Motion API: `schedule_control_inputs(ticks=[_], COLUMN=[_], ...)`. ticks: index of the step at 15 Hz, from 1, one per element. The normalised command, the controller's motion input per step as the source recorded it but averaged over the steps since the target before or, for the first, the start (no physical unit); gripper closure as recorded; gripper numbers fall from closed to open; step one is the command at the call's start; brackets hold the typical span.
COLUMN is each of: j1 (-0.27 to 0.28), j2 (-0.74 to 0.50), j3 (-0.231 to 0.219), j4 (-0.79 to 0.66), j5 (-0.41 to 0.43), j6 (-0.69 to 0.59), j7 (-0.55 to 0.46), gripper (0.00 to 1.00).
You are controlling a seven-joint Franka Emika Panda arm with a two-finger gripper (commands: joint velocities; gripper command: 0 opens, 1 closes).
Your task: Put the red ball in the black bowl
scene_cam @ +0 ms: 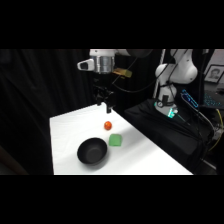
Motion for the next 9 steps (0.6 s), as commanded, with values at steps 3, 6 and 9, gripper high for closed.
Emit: schedule_control_inputs(ticks=[3,6,9], j1=[-0.023,-0.054,-0.086], j2=[-0.01,-0.06,-0.07], j3=[0.006,-0.026,-0.061], j4=[-0.01,-0.07,-0.14], j5=[0.022,0.017,0.044], j6=[0.00,0.06,0.15], j7=[-0.01,-0.01,-0.02], gripper=[0.00,0.00,0.00])
